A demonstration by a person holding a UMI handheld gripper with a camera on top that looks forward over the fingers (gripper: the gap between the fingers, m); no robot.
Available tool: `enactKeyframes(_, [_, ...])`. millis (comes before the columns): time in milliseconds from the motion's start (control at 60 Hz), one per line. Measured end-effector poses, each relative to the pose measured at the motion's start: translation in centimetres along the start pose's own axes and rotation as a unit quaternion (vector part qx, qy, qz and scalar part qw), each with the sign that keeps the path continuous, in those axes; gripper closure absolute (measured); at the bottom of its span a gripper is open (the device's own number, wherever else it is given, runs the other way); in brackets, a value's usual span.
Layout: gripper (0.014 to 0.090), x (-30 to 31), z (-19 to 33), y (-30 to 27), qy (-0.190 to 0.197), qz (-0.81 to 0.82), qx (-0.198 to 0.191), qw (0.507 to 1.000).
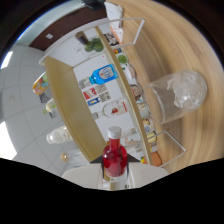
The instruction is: Make me a cup of Vodka Sunrise.
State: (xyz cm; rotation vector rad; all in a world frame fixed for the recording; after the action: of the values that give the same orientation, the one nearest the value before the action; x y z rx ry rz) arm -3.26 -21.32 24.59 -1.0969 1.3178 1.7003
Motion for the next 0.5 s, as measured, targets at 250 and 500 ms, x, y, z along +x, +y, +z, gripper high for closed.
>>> enactKeyframes(250, [0.0706, -1.4, 1.3, 5.1, 0.071, -0.443, -0.022, 0.893])
enactKeyframes(500, [0.0707, 6.7, 2.8, 7.4, 0.137, -0.702, -0.047, 0.697])
